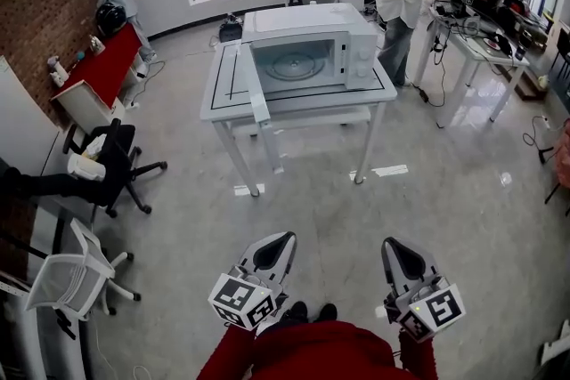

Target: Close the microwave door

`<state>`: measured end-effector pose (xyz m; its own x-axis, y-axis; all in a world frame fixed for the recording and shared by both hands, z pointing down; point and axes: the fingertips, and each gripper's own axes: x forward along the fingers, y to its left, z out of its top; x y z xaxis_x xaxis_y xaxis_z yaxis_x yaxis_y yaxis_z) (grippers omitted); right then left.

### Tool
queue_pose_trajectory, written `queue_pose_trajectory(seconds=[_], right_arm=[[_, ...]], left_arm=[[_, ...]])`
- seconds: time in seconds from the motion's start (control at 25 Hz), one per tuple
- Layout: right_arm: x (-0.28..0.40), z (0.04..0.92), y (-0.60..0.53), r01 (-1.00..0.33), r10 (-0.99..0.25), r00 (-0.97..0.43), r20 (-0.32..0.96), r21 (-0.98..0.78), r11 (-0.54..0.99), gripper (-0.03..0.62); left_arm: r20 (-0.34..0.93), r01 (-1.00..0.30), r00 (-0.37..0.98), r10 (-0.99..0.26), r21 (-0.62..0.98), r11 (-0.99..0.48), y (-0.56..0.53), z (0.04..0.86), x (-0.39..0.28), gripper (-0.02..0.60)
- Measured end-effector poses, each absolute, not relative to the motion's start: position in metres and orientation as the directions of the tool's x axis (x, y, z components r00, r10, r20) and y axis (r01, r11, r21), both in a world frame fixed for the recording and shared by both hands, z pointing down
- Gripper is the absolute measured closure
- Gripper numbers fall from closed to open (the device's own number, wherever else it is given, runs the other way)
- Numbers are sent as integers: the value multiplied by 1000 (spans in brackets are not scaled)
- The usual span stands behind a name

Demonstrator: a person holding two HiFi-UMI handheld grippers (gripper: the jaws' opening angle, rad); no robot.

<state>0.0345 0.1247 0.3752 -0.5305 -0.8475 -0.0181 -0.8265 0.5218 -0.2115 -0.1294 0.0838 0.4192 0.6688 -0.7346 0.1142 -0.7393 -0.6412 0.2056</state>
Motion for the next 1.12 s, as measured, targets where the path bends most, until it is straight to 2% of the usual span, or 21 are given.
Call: queue_pose_trajectory(seconds=[0.16, 0.32, 0.4, 0.44, 0.48, 0.6, 0.64, 0.72, 0.88, 1.12], right_arm=[[51, 377, 123, -833, -849, -528, -17, -186, 522, 582], [58, 367, 119, -812, -833, -549, -67, -194, 551, 581], [65, 373, 117, -819, -835, -549, -41, -173, 547, 582], [70, 378, 115, -827, -840, -543, -18, -162, 538, 582], [74, 382, 113, -833, -844, -537, -4, -158, 531, 581], [76, 377, 102, -825, -842, -538, -34, -184, 534, 581], [77, 376, 96, -825, -842, -538, -34, -184, 534, 581], [79, 382, 82, -832, -846, -534, -9, -172, 527, 580], [77, 376, 44, -834, -849, -528, -28, -173, 525, 581], [84, 387, -13, -871, -877, -475, 76, -183, 456, 581]], left_arm=[[109, -819, 570, -815, 163, -550, 55, 415, -154, 572], [87, -889, 456, -886, 101, -447, 25, 401, -181, 574], [88, -915, 404, -911, 53, -400, 8, 394, -192, 569], [96, -925, 379, -920, 31, -378, -2, 392, -197, 542], [109, -934, 357, -928, 12, -358, -11, 392, -201, 473], [156, -944, 326, -932, -3, -330, -42, 397, -211, 405], [174, -944, 327, -929, 10, -331, -53, 401, -213, 370], [201, -941, 338, -919, 45, -336, -76, 409, -214, 342], [218, -916, 398, -891, 50, -397, -120, 417, -208, 339], [254, -800, 569, -782, -50, -598, -128, 406, -177, 348]])
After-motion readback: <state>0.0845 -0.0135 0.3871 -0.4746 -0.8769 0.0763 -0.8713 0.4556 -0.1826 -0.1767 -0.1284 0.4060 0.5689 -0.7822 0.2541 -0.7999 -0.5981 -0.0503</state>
